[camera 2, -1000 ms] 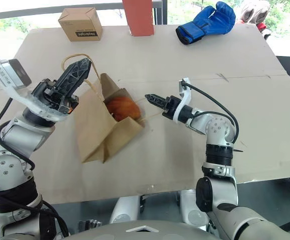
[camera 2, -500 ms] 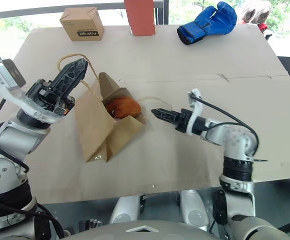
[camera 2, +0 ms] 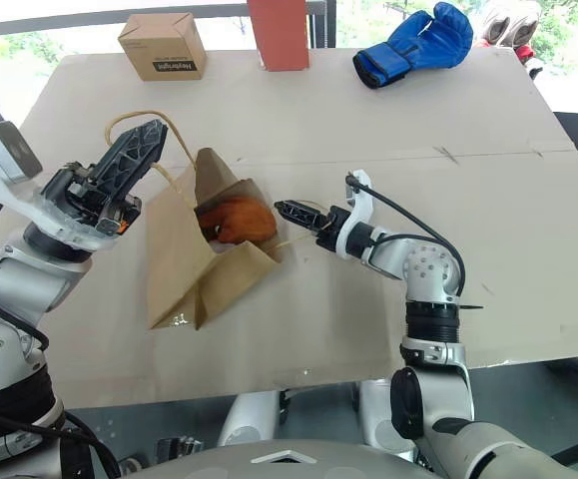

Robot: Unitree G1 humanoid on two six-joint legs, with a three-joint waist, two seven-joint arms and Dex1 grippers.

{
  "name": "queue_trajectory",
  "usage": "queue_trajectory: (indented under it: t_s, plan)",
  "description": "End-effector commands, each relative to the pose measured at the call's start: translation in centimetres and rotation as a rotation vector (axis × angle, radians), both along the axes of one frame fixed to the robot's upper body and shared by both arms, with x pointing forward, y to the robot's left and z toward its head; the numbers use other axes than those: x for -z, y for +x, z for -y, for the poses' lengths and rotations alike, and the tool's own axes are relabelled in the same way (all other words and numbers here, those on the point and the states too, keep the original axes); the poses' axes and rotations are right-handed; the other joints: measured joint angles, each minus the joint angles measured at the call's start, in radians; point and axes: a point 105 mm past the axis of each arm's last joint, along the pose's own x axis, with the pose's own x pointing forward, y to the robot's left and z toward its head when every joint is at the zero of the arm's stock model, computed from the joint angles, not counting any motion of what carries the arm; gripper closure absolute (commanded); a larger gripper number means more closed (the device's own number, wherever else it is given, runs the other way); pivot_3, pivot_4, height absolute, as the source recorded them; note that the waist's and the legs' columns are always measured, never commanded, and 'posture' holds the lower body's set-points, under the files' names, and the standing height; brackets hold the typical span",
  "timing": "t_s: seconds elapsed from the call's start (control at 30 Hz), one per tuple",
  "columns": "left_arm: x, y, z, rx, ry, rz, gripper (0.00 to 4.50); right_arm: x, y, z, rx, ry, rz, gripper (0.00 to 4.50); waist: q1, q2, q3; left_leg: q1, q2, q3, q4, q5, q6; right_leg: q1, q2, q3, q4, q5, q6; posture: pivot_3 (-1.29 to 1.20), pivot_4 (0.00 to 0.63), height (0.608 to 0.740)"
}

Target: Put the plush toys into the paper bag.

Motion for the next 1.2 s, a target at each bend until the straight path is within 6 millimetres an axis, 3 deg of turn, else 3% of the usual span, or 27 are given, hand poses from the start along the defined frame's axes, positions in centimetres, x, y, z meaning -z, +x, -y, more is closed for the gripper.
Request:
queue_trajectory:
  t_s: [0.03,0.13,0.17,0.23,0.27,0.4,0.63,0.7,0.77,0.83,0.93,1.0,1.07,1.13,1.2]
  plan:
    - [-1.5,-1.6,0.6,0.019,0.004,0.081,4.5,-0.4,-0.3,-1.0,-0.045,0.028,0.034,1.17,-0.002,0.0,0.0,0.0,0.0,0.0,0.0,0.0,0.0,0.0,0.0,0.0,0.0,0.0,0.0,0.0,0.15,0.74]
    - [-1.4,-1.9,0.5,0.008,0.001,0.081,4.5,-1.1,-0.6,-1.0,-0.062,0.055,0.085,2.66,-0.006,0.0,0.0,0.001,0.0,0.0,-0.001,0.0,0.0,0.0,0.0,0.0,0.001,0.0,0.0,0.0,0.15,0.74]
    - [-1.4,-2.0,0.5,0.005,0.001,0.08,4.5,-1.8,-0.6,-0.9,-0.06,0.086,0.114,3.01,-0.007,0.0,0.0,0.001,0.0,0.0,-0.001,0.0,0.0,0.0,0.0,0.0,0.001,0.0,0.0,0.0,0.15,0.74]
    - [-1.3,-2.1,0.4,-0.001,-0.001,0.077,4.5,-3.2,-0.9,-0.5,-0.064,0.158,0.166,4.18,-0.007,0.0,0.0,0.001,0.0,0.0,-0.001,0.0,0.0,0.0,0.0,0.0,0.001,0.0,0.0,0.0,0.15,0.74]
    - [-1.3,-2.1,0.3,-0.006,-0.003,0.075,4.5,-4.1,-1.2,-0.3,-0.074,0.19,0.199,4.46,-0.007,0.0,0.0,0.001,0.0,0.0,-0.001,0.0,0.0,0.0,0.0,0.0,0.001,0.0,0.0,0.0,0.15,0.74]
    - [-1.5,-1.5,-0.3,-0.018,-0.01,0.079,4.5,-10.1,-3.3,1.1,-0.141,0.372,0.377,4.46,-0.006,0.001,0.0,0.001,0.0,0.0,-0.001,0.0,0.0,0.0,0.0,0.0,0.001,0.0,0.0,0.0,0.15,0.74]
    - [-3.3,1.5,-1.7,-0.044,0.073,0.144,4.5,-17.9,-5.3,1.7,-0.121,0.321,0.664,4.46,-0.006,0.002,0.001,0.001,0.0,0.0,-0.001,0.0,0.0,-0.001,0.0,0.0,0.001,0.0,0.0,0.0,0.15,0.74]
    - [-3.5,2.8,-1.8,-0.053,0.127,0.146,4.5,-19.2,-5.6,1.8,-0.102,0.254,0.73,4.46,-0.007,0.002,0.001,0.0,0.0,0.0,-0.001,0.0,0.0,-0.002,0.001,0.0,0.001,0.0,0.0,0.0,0.15,0.74]
    - [-2.3,4.5,-1.6,-0.086,0.221,0.112,4.5,-18.4,-5.8,1.4,-0.103,0.123,0.767,4.46,-0.005,0.001,0.001,0.0,0.0,0.0,-0.001,0.0,0.0,-0.002,0.0,0.0,0.001,0.0,0.0,0.0,0.15,0.74]
    - [-0.6,6.2,-1.2,-0.107,0.305,0.084,4.5,-16.3,-5.9,1.1,-0.107,0.023,0.755,4.46,-0.003,0.0,0.0,0.001,0.0,0.001,-0.002,0.0,0.0,-0.001,0.0,0.0,0.0,0.0,0.0,0.0,0.15,0.74]
    - [1.1,7.6,0.2,-0.096,0.368,0.071,4.5,-13.3,-4.9,1.5,-0.052,-0.157,0.747,4.46,-0.006,0.0,0.0,0.0,0.0,0.001,-0.005,0.0,0.0,-0.003,0.0,0.0,0.0,0.0,0.0,0.0,0.15,0.74]
    - [1.8,8.1,0.5,-0.102,0.391,0.066,4.5,-12.8,-4.5,2.1,-0.013,-0.207,0.76,4.46,-0.007,0.0,0.0,-0.002,0.0,0.001,-0.005,0.0,0.0,-0.005,0.0,0.001,0.0,0.0,0.0,0.0,0.15,0.74]
    - [1.9,8.1,-0.2,-0.097,0.369,0.05,4.5,-13.0,-5.1,2.6,-0.035,-0.233,0.802,3.95,-0.012,0.0,0.001,-0.002,0.0,0.001,-0.004,0.0,0.0,-0.005,0.0,0.001,0.0,0.0,0.0,0.0,0.15,0.74]
    - [1.5,7.6,-0.5,-0.063,0.358,0.053,3.77,-13.2,-5.7,3.2,-0.049,-0.271,0.835,3.3,-0.011,0.0,0.001,-0.002,0.0,0.001,-0.004,0.0,0.0,-0.006,0.0,0.002,0.001,0.0,0.0,0.0,0.15,0.74]
    - [1.3,7.3,-0.9,-0.06,0.366,0.055,3.08,-13.2,-6.3,3.8,-0.07,-0.298,0.846,2.35,-0.01,0.0,0.001,-0.002,0.0,0.001,-0.005,0.0,0.0,-0.006,0.0,0.001,0.001,0.0,0.0,0.0,0.15,0.74]
